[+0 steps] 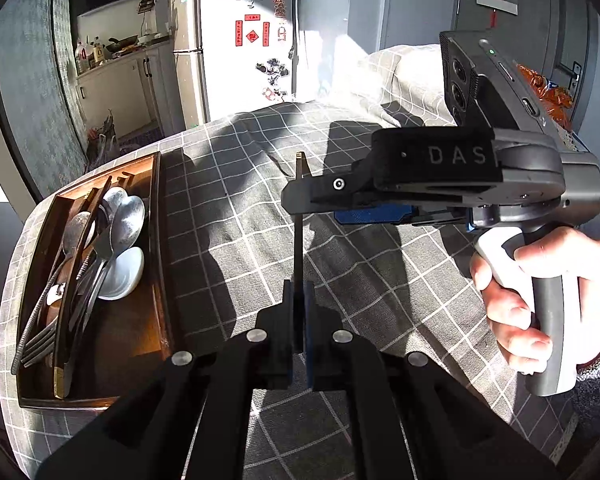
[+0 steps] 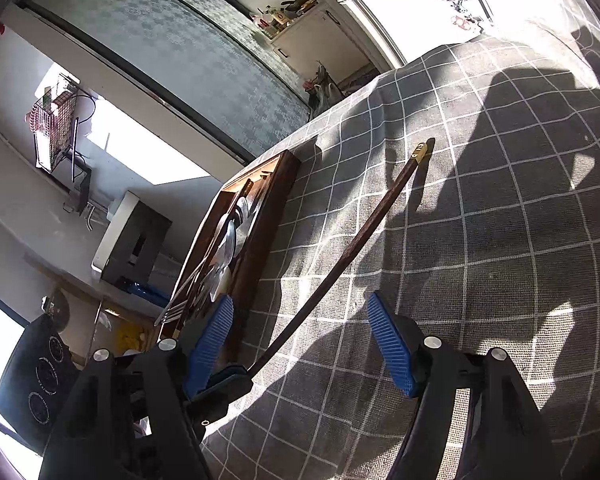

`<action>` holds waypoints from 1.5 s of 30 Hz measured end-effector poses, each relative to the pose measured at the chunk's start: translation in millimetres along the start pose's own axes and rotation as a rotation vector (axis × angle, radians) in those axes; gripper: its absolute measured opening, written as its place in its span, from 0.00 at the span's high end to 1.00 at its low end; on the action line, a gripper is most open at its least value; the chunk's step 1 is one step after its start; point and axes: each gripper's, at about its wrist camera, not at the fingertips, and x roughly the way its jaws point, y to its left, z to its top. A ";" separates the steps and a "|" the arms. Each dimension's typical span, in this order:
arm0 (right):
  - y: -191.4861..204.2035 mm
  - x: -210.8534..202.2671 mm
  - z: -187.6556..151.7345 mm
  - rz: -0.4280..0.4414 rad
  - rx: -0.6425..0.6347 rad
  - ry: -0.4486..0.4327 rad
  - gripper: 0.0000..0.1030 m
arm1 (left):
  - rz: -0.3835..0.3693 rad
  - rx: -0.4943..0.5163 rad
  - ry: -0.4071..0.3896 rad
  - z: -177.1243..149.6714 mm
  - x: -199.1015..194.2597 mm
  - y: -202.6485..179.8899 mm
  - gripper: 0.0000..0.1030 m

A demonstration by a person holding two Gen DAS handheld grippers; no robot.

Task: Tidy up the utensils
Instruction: 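Grasp the last dark chopstick with the left tool and lift it, then lower the chopstick into the tray and open the left tool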

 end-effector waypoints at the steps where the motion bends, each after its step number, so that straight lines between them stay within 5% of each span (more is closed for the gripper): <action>1: 0.3 3.4 0.5 0.001 0.014 0.005 0.38 | -0.003 -0.003 -0.006 0.3 -3.8 -0.3 0.95; 6: 7.8 21.9 -4.0 -0.017 0.031 0.033 0.54 | -0.008 0.025 -0.014 -8.2 -15.4 -6.1 0.95; 8: 14.0 25.3 -6.4 -0.047 0.000 0.025 0.81 | 0.007 0.032 -0.013 -14.0 -17.2 -5.4 0.95; 15: 60.1 38.5 -5.8 -0.032 -0.089 0.031 0.84 | 0.016 -0.040 -0.042 -26.3 -38.6 23.2 0.95; 21: 116.7 77.9 2.8 -0.010 -0.188 0.076 0.86 | 0.108 -0.132 -0.076 -35.6 -64.2 60.2 0.95; 29: 143.9 143.0 7.1 -0.027 -0.214 0.160 0.85 | 0.215 -0.246 -0.059 -48.9 -64.1 103.5 0.95; 31: 146.0 150.2 7.4 -0.041 -0.230 0.169 0.83 | 0.227 -0.272 -0.053 -48.8 -60.5 110.8 0.95; 37: 141.2 119.9 3.4 -0.010 -0.244 0.095 0.52 | 0.248 -0.260 -0.031 -42.1 -44.2 119.4 0.95; 43: 128.7 71.8 -1.3 -0.088 -0.309 -0.008 0.30 | 0.246 -0.253 -0.036 -39.1 -31.3 125.3 0.93; 44: 127.2 63.4 -4.2 -0.105 -0.328 -0.024 0.28 | 0.246 -0.250 -0.034 -39.1 -30.2 125.6 0.78; 45: 124.5 54.8 -6.6 -0.115 -0.343 -0.039 0.27 | 0.230 -0.249 -0.044 -39.4 -31.1 124.9 0.50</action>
